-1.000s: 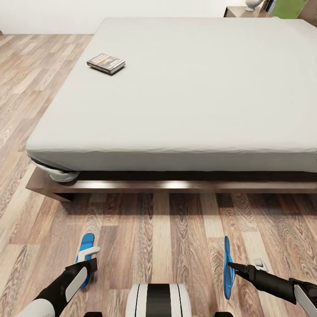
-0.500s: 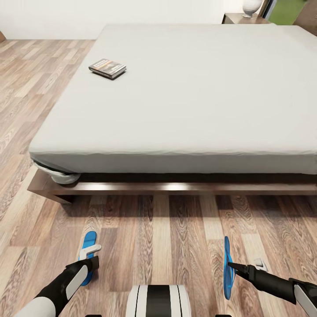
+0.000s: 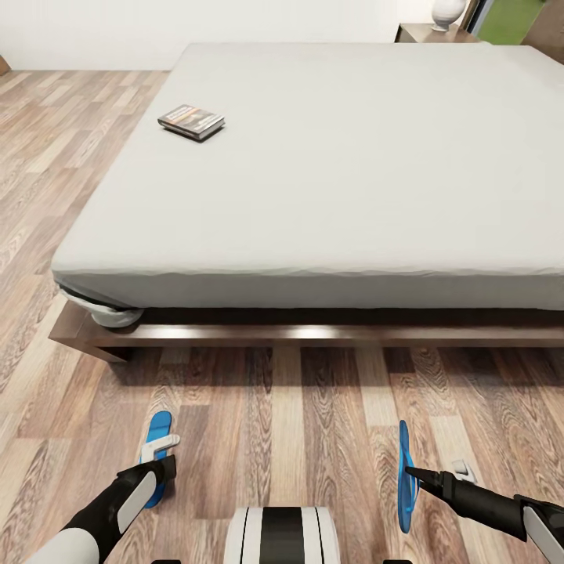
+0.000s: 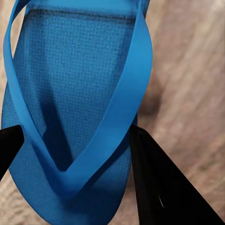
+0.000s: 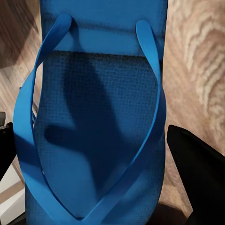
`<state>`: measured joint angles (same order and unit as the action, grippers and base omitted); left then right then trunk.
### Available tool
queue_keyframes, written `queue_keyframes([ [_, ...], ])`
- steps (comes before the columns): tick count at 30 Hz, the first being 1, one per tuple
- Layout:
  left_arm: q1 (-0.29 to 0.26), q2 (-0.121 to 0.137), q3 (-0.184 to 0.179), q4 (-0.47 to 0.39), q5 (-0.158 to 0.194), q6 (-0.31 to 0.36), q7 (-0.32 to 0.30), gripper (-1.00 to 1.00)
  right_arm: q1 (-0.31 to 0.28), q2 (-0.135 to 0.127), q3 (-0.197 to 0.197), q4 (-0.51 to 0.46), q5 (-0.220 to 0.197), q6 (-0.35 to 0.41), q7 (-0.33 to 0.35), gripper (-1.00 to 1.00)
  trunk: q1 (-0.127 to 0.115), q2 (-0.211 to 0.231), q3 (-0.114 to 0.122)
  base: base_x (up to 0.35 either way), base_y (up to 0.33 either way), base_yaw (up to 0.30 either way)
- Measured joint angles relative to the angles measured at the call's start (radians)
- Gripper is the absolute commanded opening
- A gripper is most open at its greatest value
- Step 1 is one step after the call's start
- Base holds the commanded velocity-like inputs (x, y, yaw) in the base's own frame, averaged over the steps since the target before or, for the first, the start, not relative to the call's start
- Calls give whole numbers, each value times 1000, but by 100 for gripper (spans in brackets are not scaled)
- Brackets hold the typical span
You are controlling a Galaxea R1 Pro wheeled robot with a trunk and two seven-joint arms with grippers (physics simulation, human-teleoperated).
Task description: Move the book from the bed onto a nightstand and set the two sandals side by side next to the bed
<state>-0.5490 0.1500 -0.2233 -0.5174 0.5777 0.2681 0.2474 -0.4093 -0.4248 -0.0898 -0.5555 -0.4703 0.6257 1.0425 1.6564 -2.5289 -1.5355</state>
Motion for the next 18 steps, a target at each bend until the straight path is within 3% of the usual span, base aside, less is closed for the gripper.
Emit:
queue_keyframes([
  [8, 0, 0, 0, 0, -1, 0, 0, -100, 0, 0, 0, 0, 0, 0, 0, -100, 0, 0, 0, 143, 0, 0],
  [18, 0, 2, 1, -1, -1, 0, -1, -100, 0, 0, 0, 0, 0, 0, 0, -100, 0, 0, 0, 52, 42, 0],
])
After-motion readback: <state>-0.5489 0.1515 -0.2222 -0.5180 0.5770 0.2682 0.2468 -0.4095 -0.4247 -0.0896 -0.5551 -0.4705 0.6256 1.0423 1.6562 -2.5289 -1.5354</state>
